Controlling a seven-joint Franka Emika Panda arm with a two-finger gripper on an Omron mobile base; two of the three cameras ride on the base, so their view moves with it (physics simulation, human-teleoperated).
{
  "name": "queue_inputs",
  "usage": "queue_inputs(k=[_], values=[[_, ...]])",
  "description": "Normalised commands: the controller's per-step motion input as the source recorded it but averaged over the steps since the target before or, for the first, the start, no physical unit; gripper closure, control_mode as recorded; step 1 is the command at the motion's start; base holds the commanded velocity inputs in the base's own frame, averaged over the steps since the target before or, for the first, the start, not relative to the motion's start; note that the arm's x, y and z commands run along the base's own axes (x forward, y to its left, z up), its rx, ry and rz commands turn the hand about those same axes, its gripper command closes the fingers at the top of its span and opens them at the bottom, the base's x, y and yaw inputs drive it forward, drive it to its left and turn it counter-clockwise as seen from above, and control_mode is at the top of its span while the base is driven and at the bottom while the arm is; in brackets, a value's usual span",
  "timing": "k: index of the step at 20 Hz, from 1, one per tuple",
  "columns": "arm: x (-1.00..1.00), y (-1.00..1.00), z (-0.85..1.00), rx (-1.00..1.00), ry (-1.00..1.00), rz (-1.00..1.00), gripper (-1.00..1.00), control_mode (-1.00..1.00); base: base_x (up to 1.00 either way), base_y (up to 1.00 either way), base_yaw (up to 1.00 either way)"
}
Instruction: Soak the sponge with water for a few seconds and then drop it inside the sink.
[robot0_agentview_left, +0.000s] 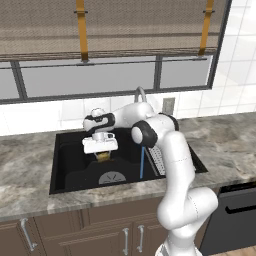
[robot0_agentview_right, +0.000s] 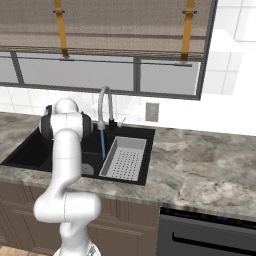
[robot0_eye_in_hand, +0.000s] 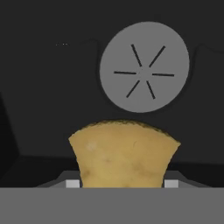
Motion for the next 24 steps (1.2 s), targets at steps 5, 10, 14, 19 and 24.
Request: queue_inputs(k=[5,10,14,19,24], values=[[0.01,0.0,-0.3,0.0,0.0,0.0,1.0,-1.0,0.0,0.0,0.0],[0.18,0.0,-0.3,0.0,-0.01,0.0,1.0,-1.0,0.0,0.0,0.0],[0.24,0.0,-0.17,0.0,-0.07,0.0,1.0,-1.0,0.0,0.0,0.0],[0.26,0.0,-0.1,0.0,-0.04,0.0,1.0,-1.0,0.0,0.0,0.0],[0.24,0.0,-0.06,0.0,-0.01,0.0,1.0,-1.0,0.0,0.0,0.0]])
